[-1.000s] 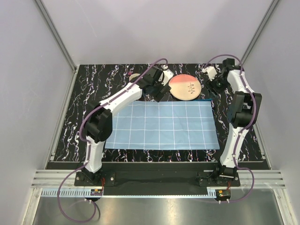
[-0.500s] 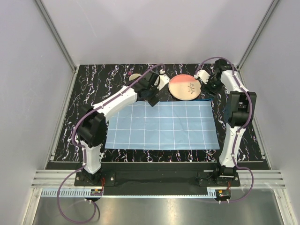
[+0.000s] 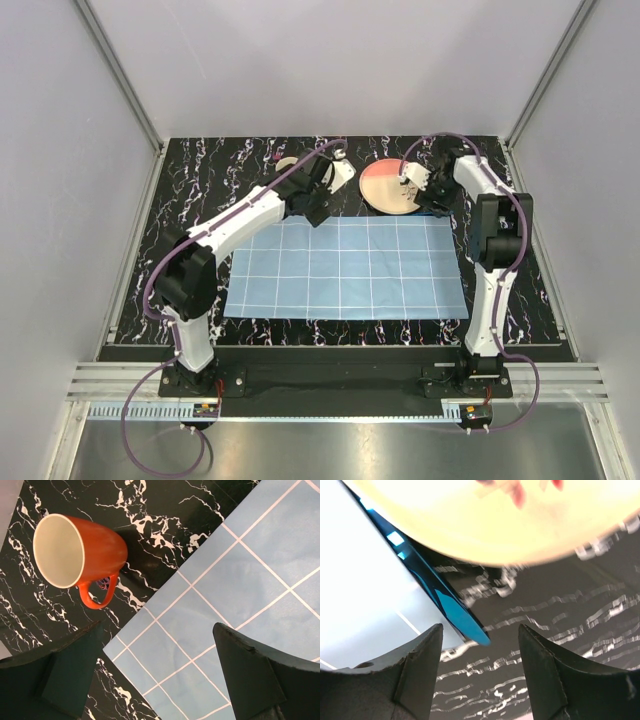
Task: Set the dinner table for one person
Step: Move the knife to the center of the board.
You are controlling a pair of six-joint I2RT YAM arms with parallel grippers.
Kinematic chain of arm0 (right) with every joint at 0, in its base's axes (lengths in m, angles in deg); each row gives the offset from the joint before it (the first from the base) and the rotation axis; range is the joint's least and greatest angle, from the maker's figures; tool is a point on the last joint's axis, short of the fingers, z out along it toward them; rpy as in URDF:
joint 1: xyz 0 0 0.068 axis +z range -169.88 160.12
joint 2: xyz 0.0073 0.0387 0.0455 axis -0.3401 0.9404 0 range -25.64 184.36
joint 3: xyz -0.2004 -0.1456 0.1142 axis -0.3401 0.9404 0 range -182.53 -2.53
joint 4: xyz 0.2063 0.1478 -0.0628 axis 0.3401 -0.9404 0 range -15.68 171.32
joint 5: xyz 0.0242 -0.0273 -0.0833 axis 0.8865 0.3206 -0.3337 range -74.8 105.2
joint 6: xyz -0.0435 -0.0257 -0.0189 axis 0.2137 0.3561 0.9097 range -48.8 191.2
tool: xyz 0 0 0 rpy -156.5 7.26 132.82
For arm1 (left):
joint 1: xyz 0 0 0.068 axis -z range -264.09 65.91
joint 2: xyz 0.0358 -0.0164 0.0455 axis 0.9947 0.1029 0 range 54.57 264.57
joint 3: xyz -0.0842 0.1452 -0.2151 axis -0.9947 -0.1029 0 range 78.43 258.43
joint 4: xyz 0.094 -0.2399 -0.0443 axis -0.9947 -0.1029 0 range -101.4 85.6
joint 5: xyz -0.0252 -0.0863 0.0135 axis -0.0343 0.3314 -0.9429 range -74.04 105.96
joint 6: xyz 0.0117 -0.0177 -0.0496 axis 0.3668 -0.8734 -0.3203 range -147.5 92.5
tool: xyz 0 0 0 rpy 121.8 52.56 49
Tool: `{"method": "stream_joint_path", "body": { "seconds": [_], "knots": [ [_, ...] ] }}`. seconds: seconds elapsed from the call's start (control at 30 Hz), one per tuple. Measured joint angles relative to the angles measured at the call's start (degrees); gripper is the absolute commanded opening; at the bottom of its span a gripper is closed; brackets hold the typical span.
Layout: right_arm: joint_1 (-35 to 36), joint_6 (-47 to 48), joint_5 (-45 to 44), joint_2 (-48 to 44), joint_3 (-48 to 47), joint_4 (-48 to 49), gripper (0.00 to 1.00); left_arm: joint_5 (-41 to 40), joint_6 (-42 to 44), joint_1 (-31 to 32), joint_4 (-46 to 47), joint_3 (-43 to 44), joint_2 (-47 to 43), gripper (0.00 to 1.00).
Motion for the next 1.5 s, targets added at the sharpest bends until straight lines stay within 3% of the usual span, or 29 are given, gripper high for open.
{"method": "stream_joint_path", "body": {
  "seconds": [0.53,0.67,0.93,1.0,1.5],
  "knots": [
    [2.4,0.5,-0.7,1.6,0.3,1.5,0.64,-1.3,1.7,-1.7,0.1,0.0,-0.5,0.99],
    [2.4,0.3,-0.7,1.8,0.3,1.4,0.54,-1.4,2.0,-1.9,0.1,0.0,-0.5,0.99],
    [2.4,0.6,-1.7,2.3,0.2,2.6,0.19,-1.7,2.6,-2.6,0.1,0.0,-0.5,0.99],
    [2.5,0.6,-2.3,2.3,0.2,2.8,0.15,-1.7,2.8,-2.7,0.1,0.0,-0.5,0.99],
    [2.2,0.3,-3.2,0.8,3.4,6.5,0.15,-2.1,2.9,-3.4,0.1,0.1,-0.5,0.99]
  ]
}}
